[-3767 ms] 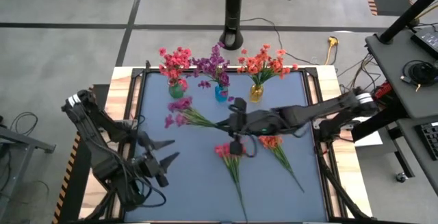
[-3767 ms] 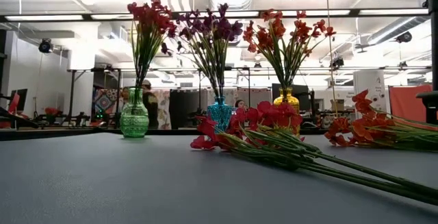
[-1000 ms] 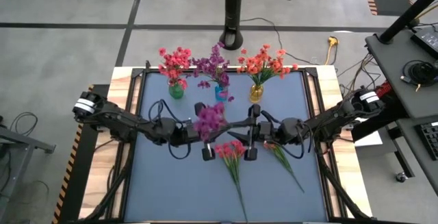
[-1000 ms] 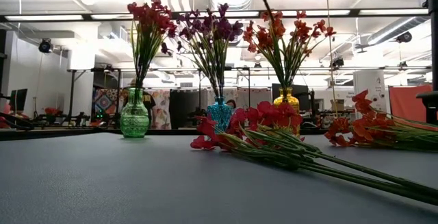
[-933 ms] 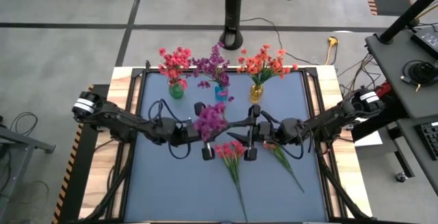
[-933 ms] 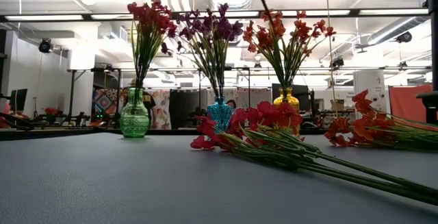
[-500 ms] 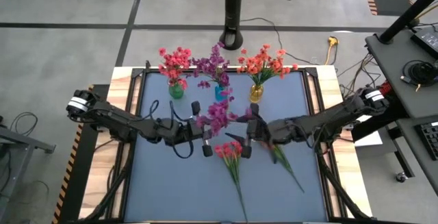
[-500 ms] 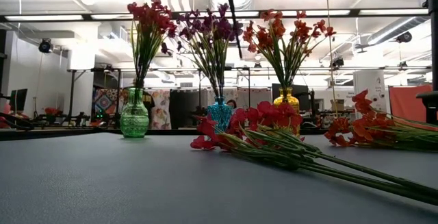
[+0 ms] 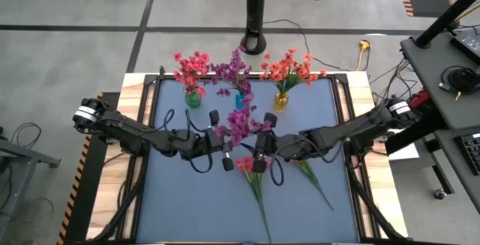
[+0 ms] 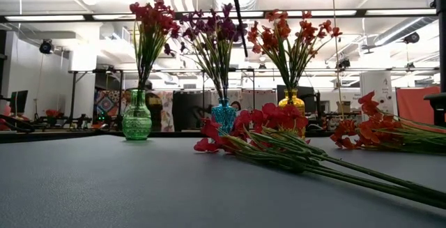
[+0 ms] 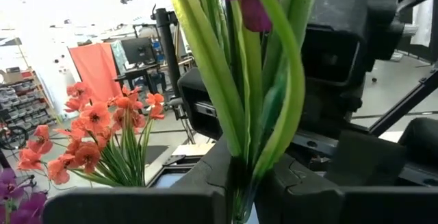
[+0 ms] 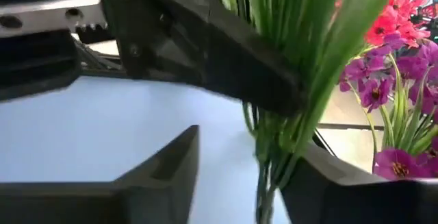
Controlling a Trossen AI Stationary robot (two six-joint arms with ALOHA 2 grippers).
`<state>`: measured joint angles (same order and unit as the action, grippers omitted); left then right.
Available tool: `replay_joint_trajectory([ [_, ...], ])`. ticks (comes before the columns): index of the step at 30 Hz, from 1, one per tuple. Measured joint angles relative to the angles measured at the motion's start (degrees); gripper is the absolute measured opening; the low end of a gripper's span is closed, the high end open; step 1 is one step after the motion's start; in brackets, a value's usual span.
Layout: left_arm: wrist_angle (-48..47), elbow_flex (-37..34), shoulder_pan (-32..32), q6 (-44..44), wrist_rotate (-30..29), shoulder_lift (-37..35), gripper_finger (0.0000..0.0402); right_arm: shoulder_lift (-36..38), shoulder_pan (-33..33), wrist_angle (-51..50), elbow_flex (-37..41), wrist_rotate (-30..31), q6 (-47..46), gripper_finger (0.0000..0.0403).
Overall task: Sort flowers into vase by color
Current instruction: Put the violet flower into the blue vase
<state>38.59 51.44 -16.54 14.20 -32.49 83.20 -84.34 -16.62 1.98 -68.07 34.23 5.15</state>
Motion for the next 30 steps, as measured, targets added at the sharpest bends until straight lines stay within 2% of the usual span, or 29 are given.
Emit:
replay_joint_trajectory([
  [6,-0.51,-0.09,-0.43,-0.41,0.03,-0.26,0.0018,-0.10,0.02,0.14,0.11,0.08,0.26,0.0046],
  [8,-1.30,-0.11,-0.54,-1.25,0.22,-0.60,0.0020,0.07,0.04,-0.02,0.20,-0.61,0.40,0.0020],
  [12,-6.57,0.43,-0.72,-3.86,0.35,-2.42,0.0041,0.40,0.04,-0.12,0.24,-1.73,-0.09,0.0014],
  [22,-22.30,0.50,-1.29,-7.83,-0.22,-10.11,0.0154,1.47,1.67,-0.01,0.84,-1.85,-0.20,0.0013],
  [30,-41.01,0.50,-1.31,-14.31,-0.22,-18.28,0.0184,1.47,5.36,0.46,1.17,-1.85,-0.24,0.0013],
])
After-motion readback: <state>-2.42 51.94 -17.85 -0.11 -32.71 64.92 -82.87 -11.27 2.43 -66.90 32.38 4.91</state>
